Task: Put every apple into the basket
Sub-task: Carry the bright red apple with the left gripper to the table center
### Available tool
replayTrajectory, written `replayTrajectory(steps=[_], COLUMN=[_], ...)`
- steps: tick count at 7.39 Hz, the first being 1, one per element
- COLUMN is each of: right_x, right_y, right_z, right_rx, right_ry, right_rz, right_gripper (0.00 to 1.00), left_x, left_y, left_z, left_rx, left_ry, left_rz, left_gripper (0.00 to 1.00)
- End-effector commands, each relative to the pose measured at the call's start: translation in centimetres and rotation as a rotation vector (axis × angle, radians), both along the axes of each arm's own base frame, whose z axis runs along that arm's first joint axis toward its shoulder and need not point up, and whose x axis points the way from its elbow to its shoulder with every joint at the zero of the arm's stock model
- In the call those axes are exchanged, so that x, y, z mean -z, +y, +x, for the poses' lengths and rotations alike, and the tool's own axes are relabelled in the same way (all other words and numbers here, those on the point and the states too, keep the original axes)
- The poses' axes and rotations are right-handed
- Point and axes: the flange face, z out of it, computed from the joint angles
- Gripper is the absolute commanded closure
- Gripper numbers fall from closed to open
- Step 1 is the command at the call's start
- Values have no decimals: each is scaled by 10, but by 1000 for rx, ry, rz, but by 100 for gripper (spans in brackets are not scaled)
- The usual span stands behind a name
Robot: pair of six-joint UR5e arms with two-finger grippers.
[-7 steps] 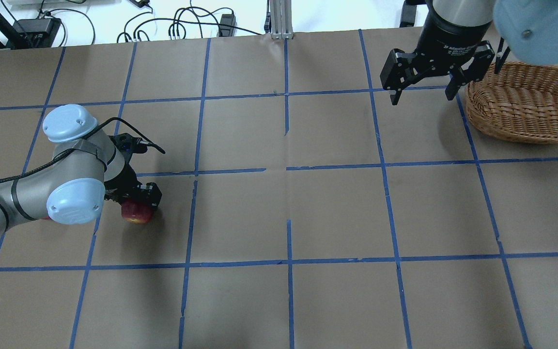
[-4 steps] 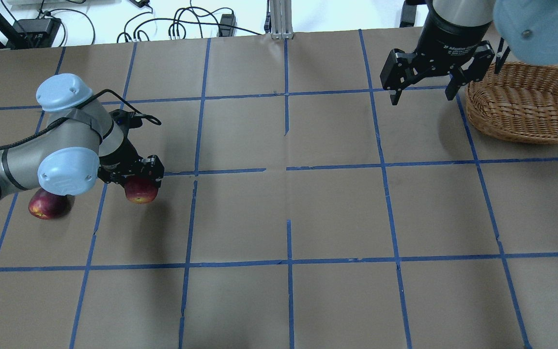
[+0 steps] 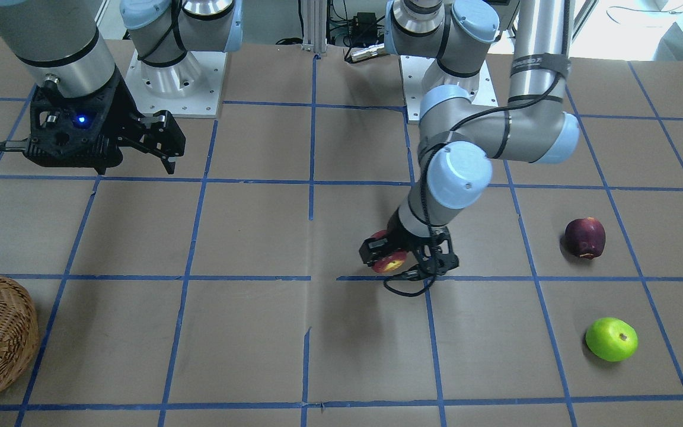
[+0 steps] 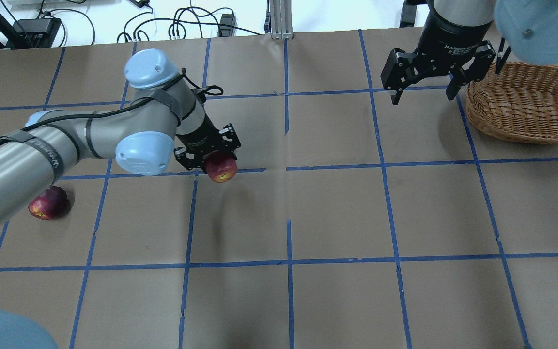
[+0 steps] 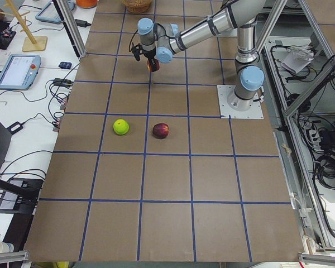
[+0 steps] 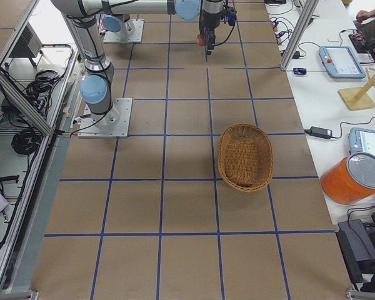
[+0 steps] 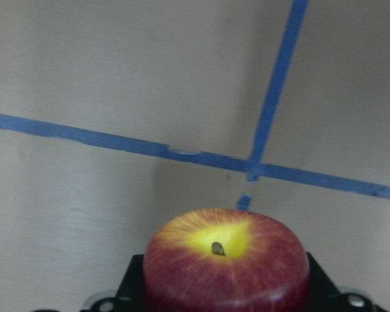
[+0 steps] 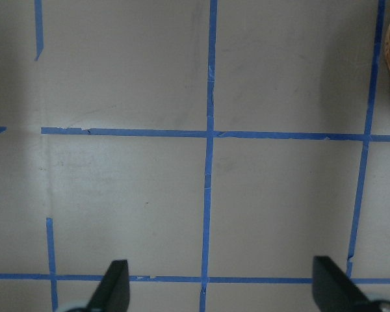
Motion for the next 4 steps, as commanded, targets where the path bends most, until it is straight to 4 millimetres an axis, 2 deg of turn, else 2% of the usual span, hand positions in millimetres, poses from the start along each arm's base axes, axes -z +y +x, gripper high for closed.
replayTrajectory(steps=[1, 2, 3, 4], right_x=[-1, 0, 0, 0], right_y=[0, 0, 0, 0], right_z=[0, -1, -1, -1], right_rx=[0, 2, 2, 2], right_ry=[1, 1, 1, 1], right_rz=[-1, 0, 2, 0], right_gripper=[0, 0, 0, 0], left_x=[24, 23, 25, 30], left_y=[-6, -17, -26, -25], left_z=[-73, -91, -99, -100], left_rx=[-161, -275, -294, -290], left_ry=[18, 34, 44, 40], left_rz=[-26, -17, -5, 4], left_gripper=[73, 72, 72, 58])
